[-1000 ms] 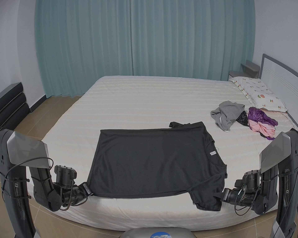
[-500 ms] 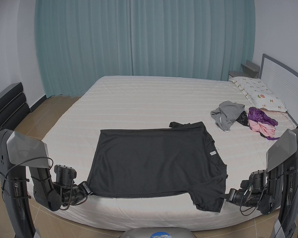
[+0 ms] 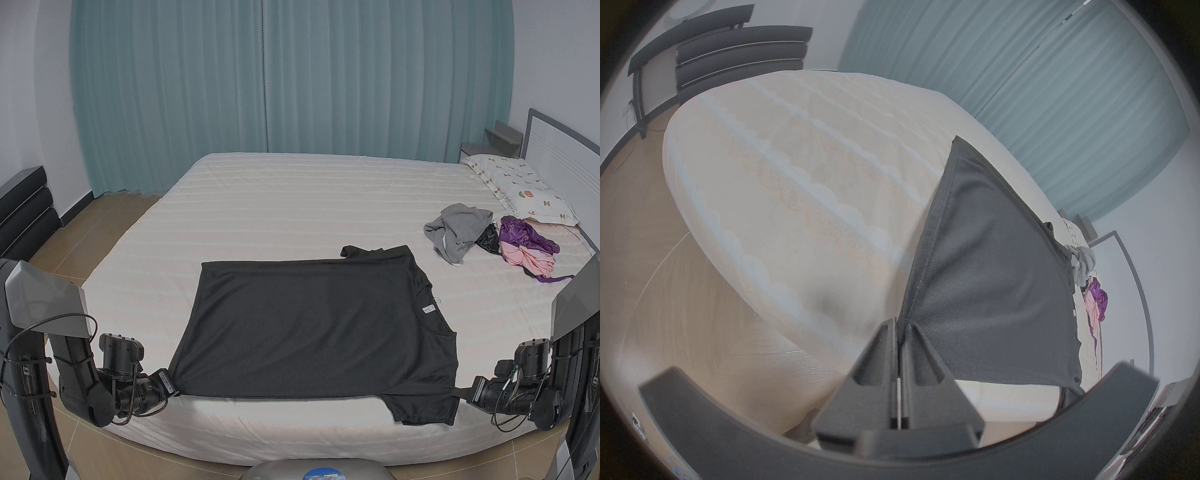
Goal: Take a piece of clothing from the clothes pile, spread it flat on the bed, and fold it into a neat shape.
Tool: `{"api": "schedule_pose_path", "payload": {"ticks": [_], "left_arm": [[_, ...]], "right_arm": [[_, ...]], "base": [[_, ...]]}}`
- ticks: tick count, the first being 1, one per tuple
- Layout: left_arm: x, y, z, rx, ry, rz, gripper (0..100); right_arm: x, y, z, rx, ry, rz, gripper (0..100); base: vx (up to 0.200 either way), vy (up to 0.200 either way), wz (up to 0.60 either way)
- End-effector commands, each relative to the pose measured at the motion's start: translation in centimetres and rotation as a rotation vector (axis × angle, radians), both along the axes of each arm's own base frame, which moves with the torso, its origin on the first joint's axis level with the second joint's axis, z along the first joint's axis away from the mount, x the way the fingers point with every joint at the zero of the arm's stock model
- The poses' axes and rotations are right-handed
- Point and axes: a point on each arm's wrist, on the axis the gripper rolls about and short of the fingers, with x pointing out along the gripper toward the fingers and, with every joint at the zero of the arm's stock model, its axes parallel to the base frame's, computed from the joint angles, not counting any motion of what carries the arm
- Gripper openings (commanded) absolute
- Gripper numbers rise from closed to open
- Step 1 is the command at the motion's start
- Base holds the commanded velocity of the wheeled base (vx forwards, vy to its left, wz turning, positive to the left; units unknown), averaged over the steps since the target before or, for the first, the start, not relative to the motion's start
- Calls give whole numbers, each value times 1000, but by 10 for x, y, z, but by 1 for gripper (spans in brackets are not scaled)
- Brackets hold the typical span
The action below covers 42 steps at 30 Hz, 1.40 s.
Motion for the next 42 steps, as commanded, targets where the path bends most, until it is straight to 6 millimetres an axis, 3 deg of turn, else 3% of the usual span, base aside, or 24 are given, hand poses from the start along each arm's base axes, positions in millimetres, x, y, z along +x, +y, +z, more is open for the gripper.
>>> {"api": "schedule_pose_path", "payload": {"ticks": [1,14,42], "left_arm": [[-4,1,0,-3,11,-12,0],[-18,1,0,43,9,-69,0],[-56,4,-1,177,91,-243,0]], "right_arm": [[-6,0,5,-7,19,3,0],[-26,0,24,-45,108,40,0],[-69,-4,45,-166,252,152,0]], "base": [[0,0,0],[0,0,0],[0,0,0]]}}
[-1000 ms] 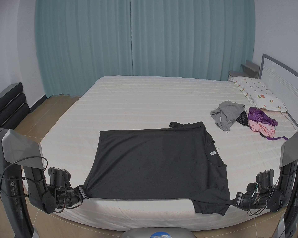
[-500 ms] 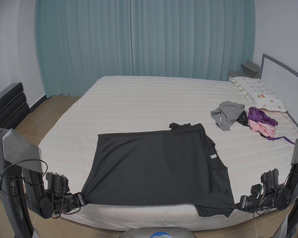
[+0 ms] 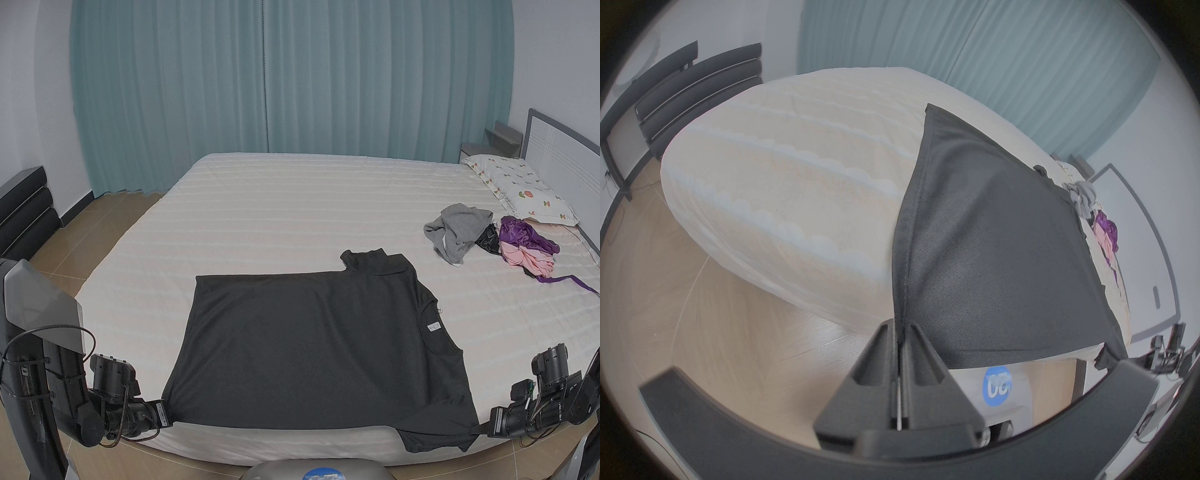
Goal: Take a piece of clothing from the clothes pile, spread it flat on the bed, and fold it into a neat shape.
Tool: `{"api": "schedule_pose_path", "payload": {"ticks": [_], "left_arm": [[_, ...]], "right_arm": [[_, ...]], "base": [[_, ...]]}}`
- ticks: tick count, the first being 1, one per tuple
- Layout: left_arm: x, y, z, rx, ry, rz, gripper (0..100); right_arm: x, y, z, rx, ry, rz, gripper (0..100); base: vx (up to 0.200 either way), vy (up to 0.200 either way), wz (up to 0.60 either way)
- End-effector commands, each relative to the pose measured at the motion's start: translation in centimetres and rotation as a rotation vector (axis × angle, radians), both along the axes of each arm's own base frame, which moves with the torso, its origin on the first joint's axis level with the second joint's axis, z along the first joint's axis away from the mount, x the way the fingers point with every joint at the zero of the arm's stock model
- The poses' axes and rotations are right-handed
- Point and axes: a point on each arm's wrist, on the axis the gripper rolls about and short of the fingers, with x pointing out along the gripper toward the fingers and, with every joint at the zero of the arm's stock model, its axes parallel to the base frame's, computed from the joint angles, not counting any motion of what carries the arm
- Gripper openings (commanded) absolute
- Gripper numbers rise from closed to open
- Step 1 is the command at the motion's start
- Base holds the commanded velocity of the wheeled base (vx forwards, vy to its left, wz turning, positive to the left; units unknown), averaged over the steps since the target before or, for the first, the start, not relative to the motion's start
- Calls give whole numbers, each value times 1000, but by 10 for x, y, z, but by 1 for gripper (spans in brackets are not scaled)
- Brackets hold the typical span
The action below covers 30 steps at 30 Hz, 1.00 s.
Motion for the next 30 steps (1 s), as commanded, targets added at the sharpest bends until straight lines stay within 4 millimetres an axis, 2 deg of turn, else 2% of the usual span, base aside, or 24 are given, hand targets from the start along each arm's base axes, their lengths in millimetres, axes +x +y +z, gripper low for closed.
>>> {"api": "schedule_pose_path", "payload": {"ticks": [1,4,17,30], "left_arm": [[-8,0,0,15,23,-20,0],[-15,1,0,40,43,-54,0],[-23,2,-2,83,82,-103,0],[-37,3,7,133,168,-176,0]], "right_arm": [[-8,0,6,-16,-16,12,0],[-12,0,8,-24,-5,12,0],[-32,0,20,-37,19,44,0],[-38,-1,22,-50,38,48,0]], "base": [[0,0,0],[0,0,0],[0,0,0],[0,0,0]]}}
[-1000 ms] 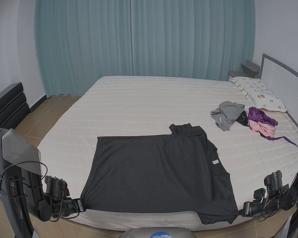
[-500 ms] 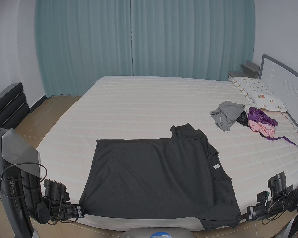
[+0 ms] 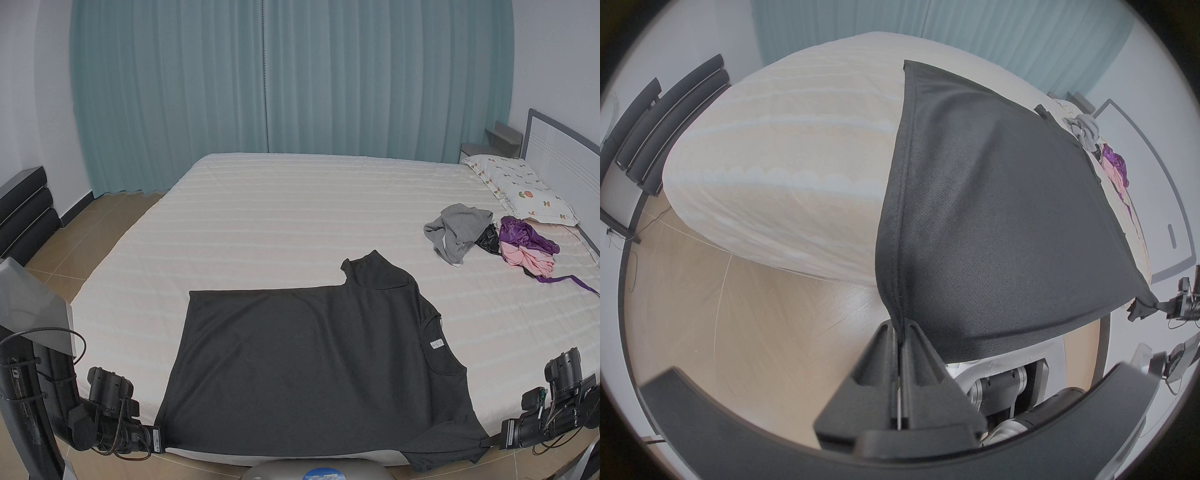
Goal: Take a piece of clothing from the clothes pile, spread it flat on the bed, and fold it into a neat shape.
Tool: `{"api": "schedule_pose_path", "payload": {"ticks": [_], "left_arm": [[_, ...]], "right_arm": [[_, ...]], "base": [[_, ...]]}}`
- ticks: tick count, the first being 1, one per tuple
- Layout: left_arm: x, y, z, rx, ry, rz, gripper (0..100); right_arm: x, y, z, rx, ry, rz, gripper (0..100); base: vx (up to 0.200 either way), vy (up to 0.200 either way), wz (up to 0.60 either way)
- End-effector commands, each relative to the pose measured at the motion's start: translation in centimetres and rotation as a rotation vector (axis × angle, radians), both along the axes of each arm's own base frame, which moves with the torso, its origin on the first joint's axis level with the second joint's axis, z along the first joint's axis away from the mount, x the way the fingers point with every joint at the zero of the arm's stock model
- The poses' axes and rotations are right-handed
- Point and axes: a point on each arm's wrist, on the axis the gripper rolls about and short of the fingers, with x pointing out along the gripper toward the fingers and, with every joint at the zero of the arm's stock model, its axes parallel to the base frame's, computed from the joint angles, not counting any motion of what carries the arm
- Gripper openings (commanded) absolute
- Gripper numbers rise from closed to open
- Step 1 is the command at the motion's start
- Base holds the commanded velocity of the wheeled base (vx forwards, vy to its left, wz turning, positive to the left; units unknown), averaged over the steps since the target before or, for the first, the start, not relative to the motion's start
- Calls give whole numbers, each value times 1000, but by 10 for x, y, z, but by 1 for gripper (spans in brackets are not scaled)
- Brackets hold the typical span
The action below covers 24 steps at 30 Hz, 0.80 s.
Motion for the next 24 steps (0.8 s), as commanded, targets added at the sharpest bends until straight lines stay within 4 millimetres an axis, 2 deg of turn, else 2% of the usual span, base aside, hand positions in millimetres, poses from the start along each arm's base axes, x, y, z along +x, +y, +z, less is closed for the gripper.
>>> {"api": "schedule_pose_path", "payload": {"ticks": [1,12,19,24], "left_arm": [[-5,0,7,1,-12,-6,0],[-7,-1,11,0,-13,-9,0],[12,1,21,10,-172,37,0],[32,0,39,5,-328,108,0]], "right_arm": [[-8,0,1,-2,9,2,0],[-15,0,7,-14,-19,31,0],[3,0,17,-15,-94,26,0],[30,0,31,-6,-183,8,0]], "base": [[0,0,0],[0,0,0],[0,0,0],[0,0,0]]}}
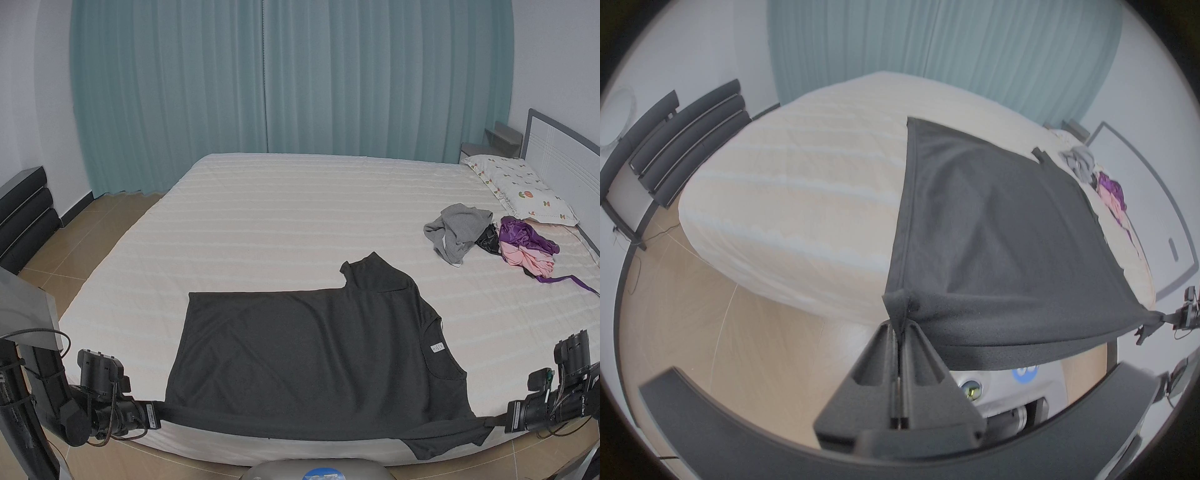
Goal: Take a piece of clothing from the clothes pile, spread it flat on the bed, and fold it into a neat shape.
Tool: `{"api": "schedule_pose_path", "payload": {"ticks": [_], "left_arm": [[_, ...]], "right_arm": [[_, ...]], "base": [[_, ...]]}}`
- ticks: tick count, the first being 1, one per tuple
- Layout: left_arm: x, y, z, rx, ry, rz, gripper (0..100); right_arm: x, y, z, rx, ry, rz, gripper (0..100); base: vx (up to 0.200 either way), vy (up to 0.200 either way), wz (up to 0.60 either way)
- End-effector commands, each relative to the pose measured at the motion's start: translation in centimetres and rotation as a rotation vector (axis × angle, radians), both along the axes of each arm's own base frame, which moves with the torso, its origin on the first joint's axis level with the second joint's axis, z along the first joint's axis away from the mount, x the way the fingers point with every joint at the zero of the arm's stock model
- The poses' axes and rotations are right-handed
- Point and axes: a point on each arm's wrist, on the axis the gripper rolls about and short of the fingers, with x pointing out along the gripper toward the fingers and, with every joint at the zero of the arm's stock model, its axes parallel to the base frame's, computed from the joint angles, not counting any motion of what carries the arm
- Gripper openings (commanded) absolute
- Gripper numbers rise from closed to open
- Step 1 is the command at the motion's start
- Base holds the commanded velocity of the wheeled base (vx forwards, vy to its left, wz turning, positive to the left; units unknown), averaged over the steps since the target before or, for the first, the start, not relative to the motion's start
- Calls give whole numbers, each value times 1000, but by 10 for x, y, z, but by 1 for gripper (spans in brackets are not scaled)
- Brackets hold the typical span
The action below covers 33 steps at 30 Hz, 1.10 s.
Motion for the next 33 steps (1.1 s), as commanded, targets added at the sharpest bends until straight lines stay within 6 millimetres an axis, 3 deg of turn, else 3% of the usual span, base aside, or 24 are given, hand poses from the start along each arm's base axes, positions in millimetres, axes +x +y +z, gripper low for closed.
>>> {"api": "schedule_pose_path", "payload": {"ticks": [1,6,17,25,29,33], "left_arm": [[18,-1,18,-27,-139,48,0],[41,-2,29,-76,-231,103,0],[56,-4,45,-73,-210,104,0],[46,-4,60,-64,-183,95,0],[43,-3,55,-62,-154,95,0],[41,-2,59,-66,-166,103,0]], "right_arm": [[22,0,11,5,-67,-10,0],[35,0,10,-20,-64,-20,0],[50,-1,1,-22,-57,-32,0],[59,0,10,-13,-171,-33,0],[54,1,21,-10,-227,-27,0],[45,2,16,-11,-193,-19,0]], "base": [[0,0,0],[0,0,0],[0,0,0],[0,0,0],[0,0,0],[0,0,0]]}}
